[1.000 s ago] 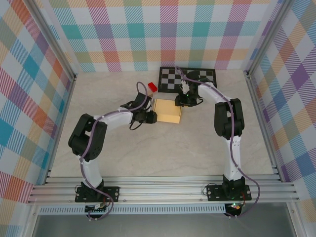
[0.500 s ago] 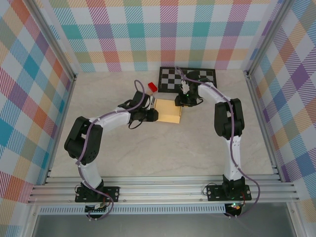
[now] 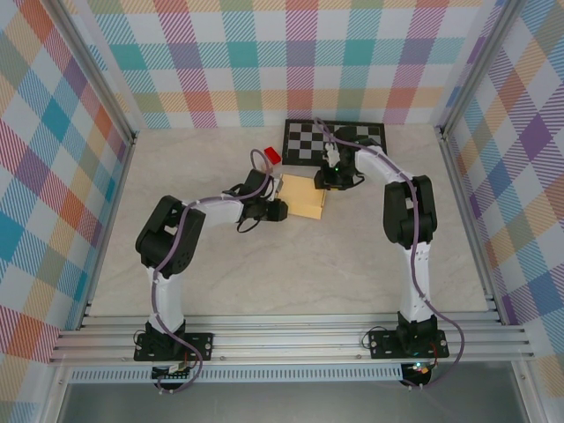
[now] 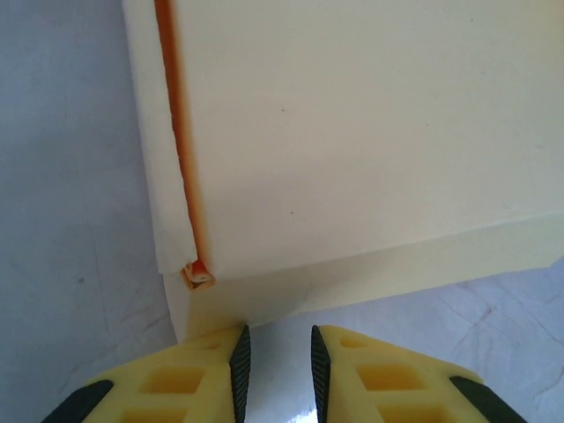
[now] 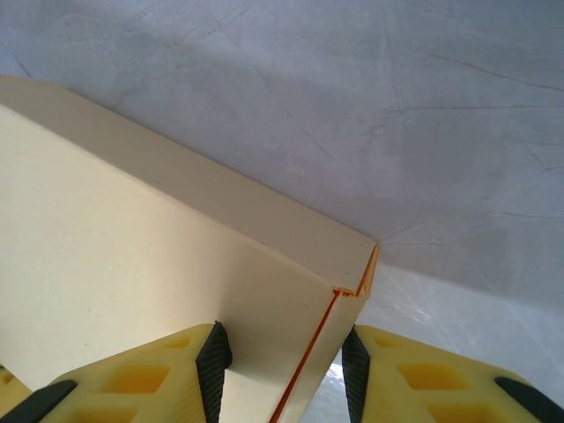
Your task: Fold the paper box
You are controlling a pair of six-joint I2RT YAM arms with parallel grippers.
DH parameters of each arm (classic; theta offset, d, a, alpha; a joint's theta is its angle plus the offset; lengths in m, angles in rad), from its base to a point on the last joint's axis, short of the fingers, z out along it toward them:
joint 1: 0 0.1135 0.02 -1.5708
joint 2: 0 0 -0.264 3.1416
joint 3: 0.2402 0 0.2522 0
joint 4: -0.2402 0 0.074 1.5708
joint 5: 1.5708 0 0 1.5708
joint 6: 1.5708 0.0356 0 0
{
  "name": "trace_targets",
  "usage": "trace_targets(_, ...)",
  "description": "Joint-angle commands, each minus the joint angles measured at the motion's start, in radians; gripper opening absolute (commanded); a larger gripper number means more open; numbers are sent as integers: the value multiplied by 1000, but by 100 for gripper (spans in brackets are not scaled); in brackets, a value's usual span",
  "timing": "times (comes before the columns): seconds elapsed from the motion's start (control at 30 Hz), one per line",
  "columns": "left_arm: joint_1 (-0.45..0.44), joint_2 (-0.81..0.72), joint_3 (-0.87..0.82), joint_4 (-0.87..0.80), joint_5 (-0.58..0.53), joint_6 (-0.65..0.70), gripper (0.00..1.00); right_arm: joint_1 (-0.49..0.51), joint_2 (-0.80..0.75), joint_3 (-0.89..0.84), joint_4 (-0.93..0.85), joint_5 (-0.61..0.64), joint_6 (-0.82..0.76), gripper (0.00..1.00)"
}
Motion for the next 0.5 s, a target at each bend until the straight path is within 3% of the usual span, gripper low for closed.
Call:
trace_targets(0.0,6,28,7,86,10,14,29,5,88,-36,-125,71,-40,41)
trace_targets(0.13,10,-13,-8,79,-71,11,32,6,69,-48,-123,72,-24,41)
trace_targets(0.47,28,-102,-48,59,-20,-53,32,-11,-72,-94,-70,56,51,48)
